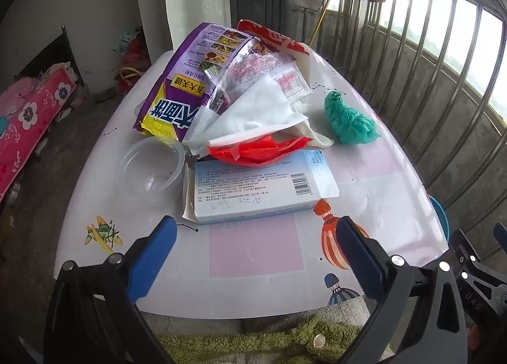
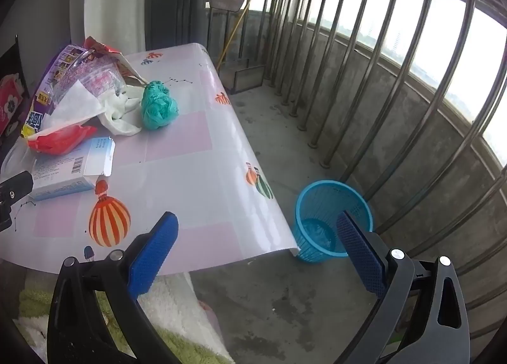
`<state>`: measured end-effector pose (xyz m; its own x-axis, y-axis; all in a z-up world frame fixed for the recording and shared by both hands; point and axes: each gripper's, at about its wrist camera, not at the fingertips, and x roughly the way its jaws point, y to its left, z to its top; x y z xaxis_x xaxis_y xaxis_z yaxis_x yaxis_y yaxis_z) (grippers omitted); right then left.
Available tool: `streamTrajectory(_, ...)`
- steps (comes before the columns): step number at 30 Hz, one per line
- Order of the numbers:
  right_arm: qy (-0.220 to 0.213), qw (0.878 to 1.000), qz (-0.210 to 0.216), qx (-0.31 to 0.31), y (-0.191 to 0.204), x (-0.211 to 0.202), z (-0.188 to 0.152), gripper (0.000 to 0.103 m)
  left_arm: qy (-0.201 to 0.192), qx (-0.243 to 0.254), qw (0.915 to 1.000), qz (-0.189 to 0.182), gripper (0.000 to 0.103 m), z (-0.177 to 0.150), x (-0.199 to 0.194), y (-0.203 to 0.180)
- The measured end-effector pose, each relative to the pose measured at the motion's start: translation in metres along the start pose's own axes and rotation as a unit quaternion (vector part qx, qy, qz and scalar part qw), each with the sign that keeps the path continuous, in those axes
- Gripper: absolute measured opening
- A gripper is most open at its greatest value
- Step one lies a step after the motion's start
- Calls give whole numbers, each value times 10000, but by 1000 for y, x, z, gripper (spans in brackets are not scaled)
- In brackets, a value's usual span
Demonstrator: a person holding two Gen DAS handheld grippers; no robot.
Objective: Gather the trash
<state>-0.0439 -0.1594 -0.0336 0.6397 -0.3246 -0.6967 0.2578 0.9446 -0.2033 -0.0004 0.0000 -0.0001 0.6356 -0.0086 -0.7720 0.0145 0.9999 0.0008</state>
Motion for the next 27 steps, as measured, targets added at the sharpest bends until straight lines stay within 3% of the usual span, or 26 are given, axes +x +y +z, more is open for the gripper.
streamTrajectory(11,114,9999,-16,30,-15,3,15,95,-16,143,9999,5,99,1,2,-10)
streamTrajectory(13,-13,10000,-81,51,-9,-1,3,95,16,141,9999,12,99,0,3,-11)
streamTrajectory(27,-9,9999,-83,102,-11,2,1,95,117,138,9998,66,99,0,7,-10)
